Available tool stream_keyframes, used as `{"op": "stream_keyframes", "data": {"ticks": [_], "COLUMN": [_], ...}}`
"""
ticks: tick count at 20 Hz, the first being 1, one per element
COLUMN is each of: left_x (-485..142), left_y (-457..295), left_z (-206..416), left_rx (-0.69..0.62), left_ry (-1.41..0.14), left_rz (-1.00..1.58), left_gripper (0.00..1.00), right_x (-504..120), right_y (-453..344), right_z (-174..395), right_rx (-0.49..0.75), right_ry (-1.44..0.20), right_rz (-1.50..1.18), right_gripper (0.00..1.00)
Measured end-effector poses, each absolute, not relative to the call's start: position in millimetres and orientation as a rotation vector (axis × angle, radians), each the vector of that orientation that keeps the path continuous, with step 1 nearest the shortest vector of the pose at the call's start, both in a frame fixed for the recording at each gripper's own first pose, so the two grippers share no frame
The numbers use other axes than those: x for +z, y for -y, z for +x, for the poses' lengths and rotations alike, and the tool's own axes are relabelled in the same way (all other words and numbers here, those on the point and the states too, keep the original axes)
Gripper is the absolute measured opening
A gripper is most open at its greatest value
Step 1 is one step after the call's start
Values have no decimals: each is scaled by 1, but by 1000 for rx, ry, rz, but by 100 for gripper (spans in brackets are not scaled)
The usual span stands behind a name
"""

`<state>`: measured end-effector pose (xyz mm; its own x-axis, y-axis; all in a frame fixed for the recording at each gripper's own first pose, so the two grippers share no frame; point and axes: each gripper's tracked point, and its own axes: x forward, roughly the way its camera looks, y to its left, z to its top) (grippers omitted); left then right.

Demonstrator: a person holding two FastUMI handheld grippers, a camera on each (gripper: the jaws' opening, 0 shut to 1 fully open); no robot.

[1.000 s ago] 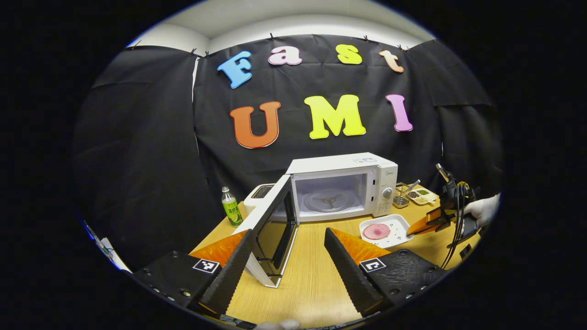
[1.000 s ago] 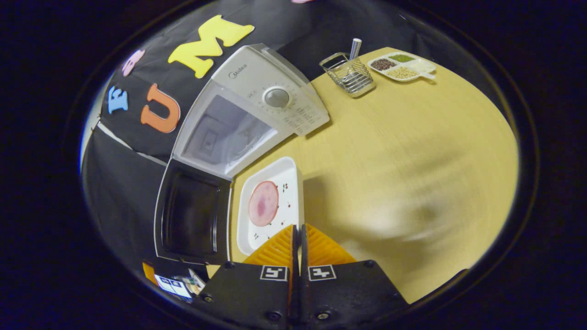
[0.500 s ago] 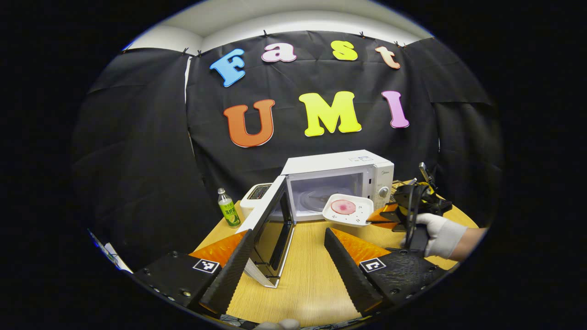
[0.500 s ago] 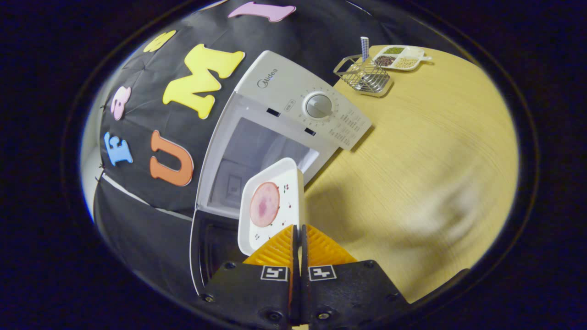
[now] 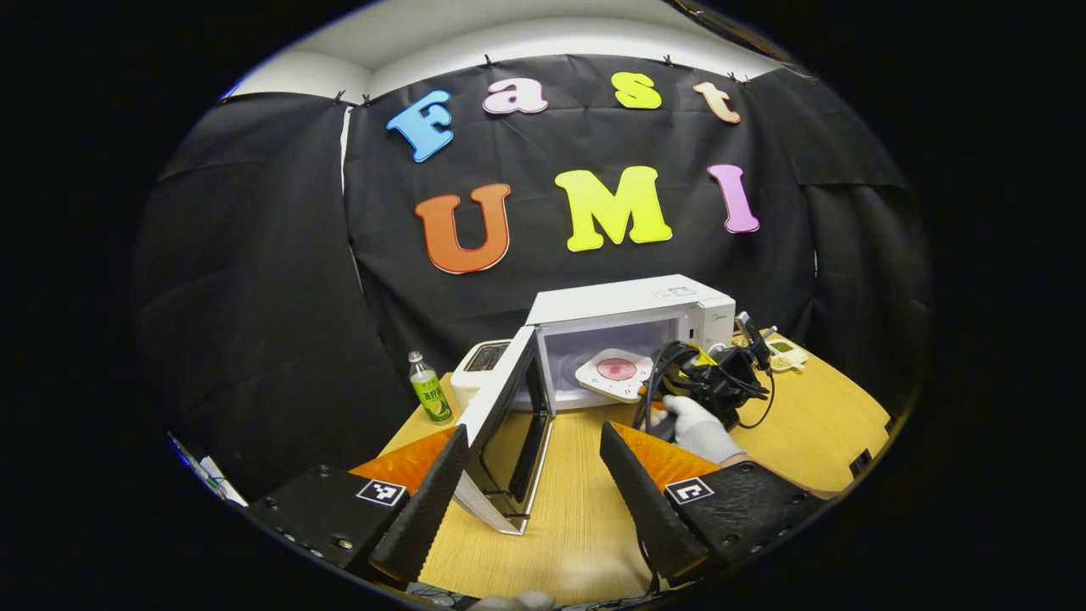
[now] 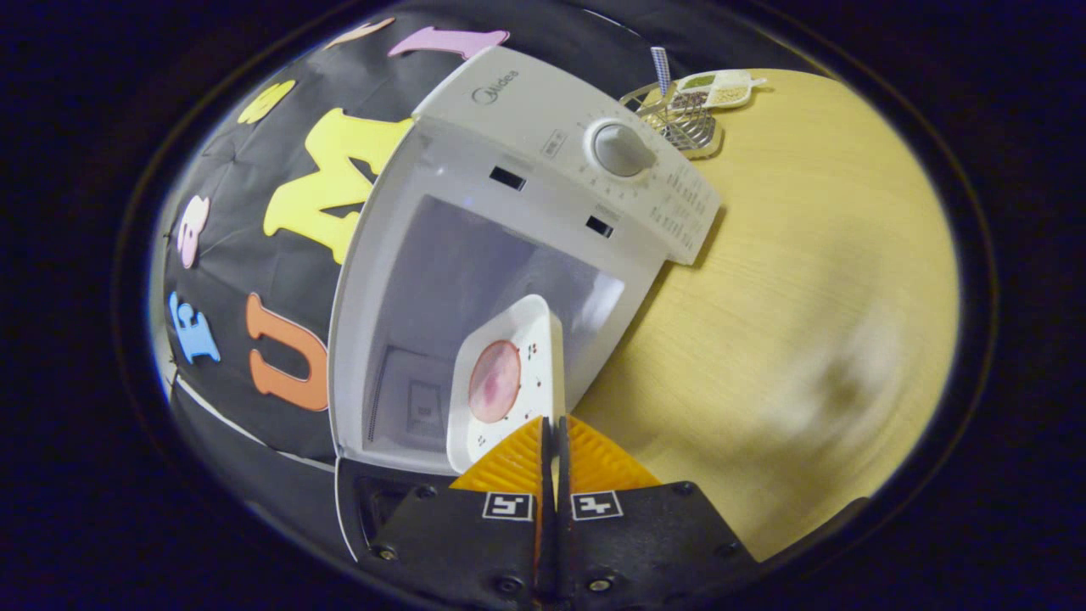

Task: Open the microwave oven with the left hand, put the food in, and close the microwave oven.

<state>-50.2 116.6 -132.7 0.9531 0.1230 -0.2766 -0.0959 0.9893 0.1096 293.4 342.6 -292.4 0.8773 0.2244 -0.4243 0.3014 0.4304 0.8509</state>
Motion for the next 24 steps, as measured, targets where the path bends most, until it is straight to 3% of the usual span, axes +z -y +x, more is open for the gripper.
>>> {"op": "stream_keyframes", "data": {"ticks": [1,3,4,10,13,18,19,20,22,23,24], "left_x": [-136,-141,-142,-149,-149,-147,-148,-145,-137,-132,-131], "left_y": [-119,-122,-124,-131,-132,-135,-136,-137,-140,-140,-139], "left_z": [-49,-49,-47,-43,-42,-41,-42,-44,-45,-44,-43], "left_rx": [121,128,132,145,144,147,153,155,161,158,156], "left_ry": [-296,-305,-310,-326,-328,-318,-320,-315,-293,-281,-280], "left_rz": [102,103,102,97,92,94,90,89,93,92,89], "left_gripper": [95,95,95,95,95,95,95,95,95,95,95], "right_x": [-292,-295,-297,-319,-319,-305,-298,-296,-291,-287,-285], "right_y": [-349,-360,-364,-350,-349,-354,-353,-350,-337,-326,-314], "right_z": [299,315,322,364,373,375,373,369,356,348,339], "right_rx": [-81,-117,-123,-243,-244,-182,-156,-151,-152,-147,-154], "right_ry": [-520,-512,-514,-487,-469,-428,-417,-416,-419,-414,-416], "right_rz": [1150,1151,1148,1193,1172,1192,1198,1174,1096,1059,1022], "right_gripper": [4,0,4,4,4,13,23,64,62,80,90]}}
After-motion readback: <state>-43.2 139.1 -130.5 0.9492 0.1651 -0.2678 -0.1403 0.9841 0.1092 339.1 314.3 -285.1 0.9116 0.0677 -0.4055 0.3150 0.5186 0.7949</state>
